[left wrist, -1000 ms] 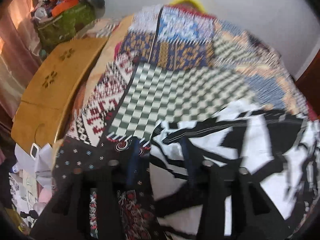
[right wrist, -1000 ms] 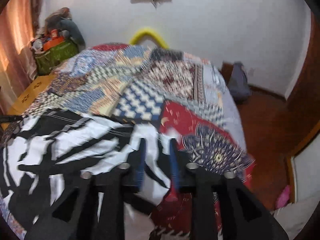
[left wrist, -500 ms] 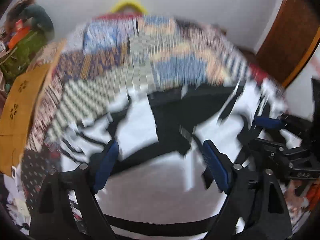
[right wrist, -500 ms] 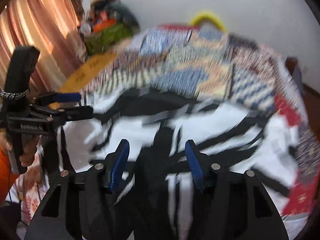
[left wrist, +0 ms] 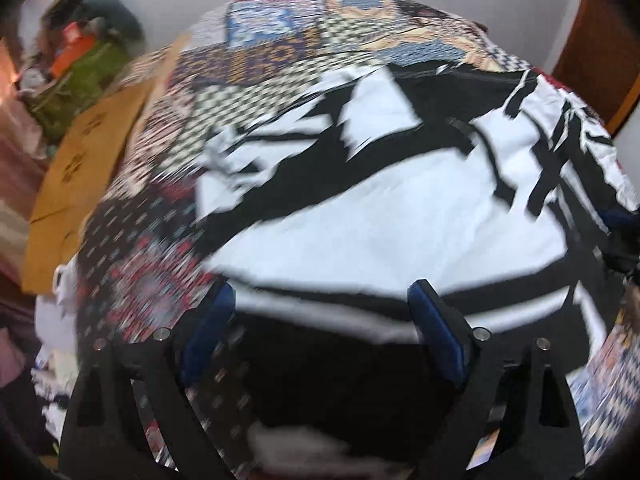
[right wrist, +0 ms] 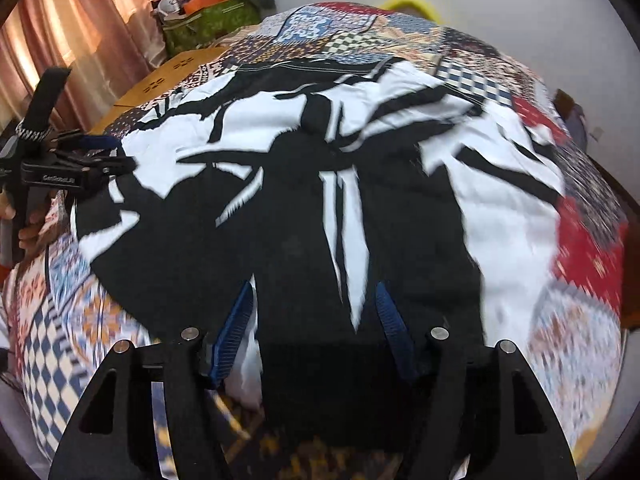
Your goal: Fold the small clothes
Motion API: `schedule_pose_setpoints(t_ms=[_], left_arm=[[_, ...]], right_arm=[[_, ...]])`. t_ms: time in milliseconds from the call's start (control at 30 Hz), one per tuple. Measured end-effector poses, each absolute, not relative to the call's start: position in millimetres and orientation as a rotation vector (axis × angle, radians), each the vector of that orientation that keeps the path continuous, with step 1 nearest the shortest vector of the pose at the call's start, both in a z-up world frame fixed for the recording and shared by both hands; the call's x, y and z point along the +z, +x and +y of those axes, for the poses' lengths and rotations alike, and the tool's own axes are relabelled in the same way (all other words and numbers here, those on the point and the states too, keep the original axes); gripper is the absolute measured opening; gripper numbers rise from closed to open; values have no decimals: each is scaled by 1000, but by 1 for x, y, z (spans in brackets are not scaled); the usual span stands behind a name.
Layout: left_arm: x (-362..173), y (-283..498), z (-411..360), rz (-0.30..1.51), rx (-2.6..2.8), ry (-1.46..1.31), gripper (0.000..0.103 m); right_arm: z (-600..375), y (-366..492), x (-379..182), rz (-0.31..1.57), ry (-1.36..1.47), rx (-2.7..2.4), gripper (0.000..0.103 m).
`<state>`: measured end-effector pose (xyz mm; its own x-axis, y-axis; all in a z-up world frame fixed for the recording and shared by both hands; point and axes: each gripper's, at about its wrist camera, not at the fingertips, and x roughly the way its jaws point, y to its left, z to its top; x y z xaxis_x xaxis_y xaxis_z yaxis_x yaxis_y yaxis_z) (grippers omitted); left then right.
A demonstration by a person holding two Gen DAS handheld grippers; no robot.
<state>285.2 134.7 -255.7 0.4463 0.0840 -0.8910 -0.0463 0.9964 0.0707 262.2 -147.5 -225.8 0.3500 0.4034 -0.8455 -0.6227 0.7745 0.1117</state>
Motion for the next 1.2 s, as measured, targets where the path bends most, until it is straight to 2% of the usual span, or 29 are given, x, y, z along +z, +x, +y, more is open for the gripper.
schedule_pose_setpoints(t_ms=[333,600,667,733,800,1033,1200], left_arm=[[-242,220,175,1073,228,-29,90],[-214,196,187,1019,260,-174,90],[-209,196,182,1013,218,-233,90],[-209,196,173,1025,175,-284,90],[-214,196,164,1049,130,-330,90],[-249,203,144,1150,-11,-552,90],[-255,215,144,1112,-53,-685,90]], right_arm=[[-167,239,-212,994,-226,586,61],[-164,224,-176,908,-199,594,61],[-158,223,-160,862,-181,610,64],[-151,222,-148,809,-169,627,73],[-138,223,-141,763,-170,645,75],[-99,241,-182,857,-191,692,75],[-85,250,-223,986,-249,705,75]])
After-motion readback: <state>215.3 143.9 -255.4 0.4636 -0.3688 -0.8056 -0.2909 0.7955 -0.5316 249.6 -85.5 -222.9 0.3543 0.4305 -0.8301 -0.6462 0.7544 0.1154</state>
